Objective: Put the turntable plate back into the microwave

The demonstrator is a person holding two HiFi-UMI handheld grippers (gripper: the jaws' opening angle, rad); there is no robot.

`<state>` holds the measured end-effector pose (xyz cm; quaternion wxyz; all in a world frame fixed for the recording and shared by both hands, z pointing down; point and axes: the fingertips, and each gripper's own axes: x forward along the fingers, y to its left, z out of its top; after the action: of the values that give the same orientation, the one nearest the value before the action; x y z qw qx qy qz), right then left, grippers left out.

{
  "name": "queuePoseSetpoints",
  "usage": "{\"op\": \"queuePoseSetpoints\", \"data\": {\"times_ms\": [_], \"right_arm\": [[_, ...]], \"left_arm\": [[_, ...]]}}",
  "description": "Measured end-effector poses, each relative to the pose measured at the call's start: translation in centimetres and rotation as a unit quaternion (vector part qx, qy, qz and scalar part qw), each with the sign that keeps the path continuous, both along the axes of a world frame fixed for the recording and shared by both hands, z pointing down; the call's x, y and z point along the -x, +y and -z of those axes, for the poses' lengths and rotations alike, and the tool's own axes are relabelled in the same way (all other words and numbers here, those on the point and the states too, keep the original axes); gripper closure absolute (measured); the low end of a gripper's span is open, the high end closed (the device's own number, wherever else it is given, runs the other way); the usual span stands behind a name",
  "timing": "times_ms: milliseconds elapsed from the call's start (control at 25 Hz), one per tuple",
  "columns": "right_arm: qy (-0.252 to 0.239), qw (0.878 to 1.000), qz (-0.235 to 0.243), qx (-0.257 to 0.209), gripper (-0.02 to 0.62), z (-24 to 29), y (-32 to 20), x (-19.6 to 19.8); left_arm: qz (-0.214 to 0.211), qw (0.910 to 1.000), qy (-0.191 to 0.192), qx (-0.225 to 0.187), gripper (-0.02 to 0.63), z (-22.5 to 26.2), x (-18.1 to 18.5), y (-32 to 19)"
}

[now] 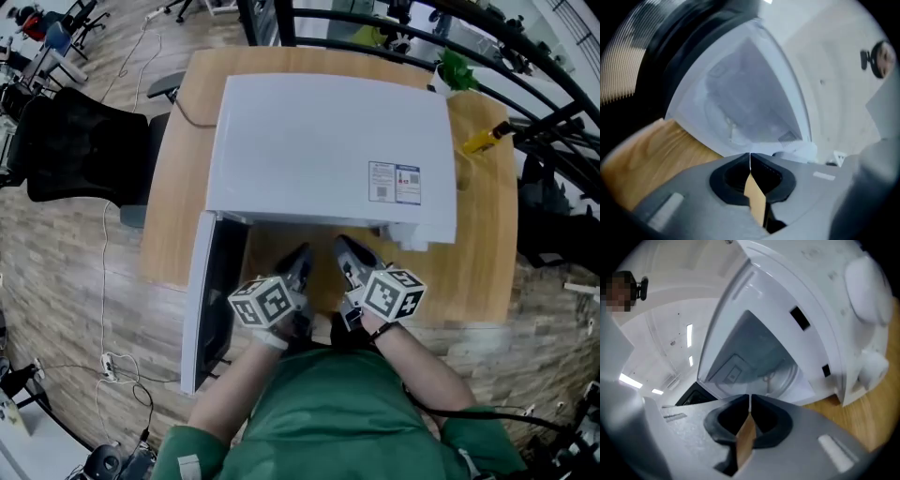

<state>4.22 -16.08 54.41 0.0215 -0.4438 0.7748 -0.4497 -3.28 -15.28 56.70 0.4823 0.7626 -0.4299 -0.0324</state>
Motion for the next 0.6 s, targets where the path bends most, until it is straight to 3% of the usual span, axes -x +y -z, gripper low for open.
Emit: {"op": "queuePoseSetpoints", "data": {"times_ms": [120,360,600], "right_arm": [[0.045,0.998,0.019,-0.039,0.577,2.4,0.6,-0.2],[0.113,0.985,0.053,-0.118,0.577,6.9,1.4,-0.3],[0.150,0.969,0.082,-0.177,0.577,10.7,1.8,0.7]], "left_arm": [[-0.030,0.9978,-0.054,-0.026,0.592,2.2,-0.4,1.0],[-0.034,0.9902,-0.090,-0.101,0.592,8.0,-0.7,0.8],[-0.054,0.9720,-0.148,-0.175,0.592,13.3,-1.0,1.0]]}}
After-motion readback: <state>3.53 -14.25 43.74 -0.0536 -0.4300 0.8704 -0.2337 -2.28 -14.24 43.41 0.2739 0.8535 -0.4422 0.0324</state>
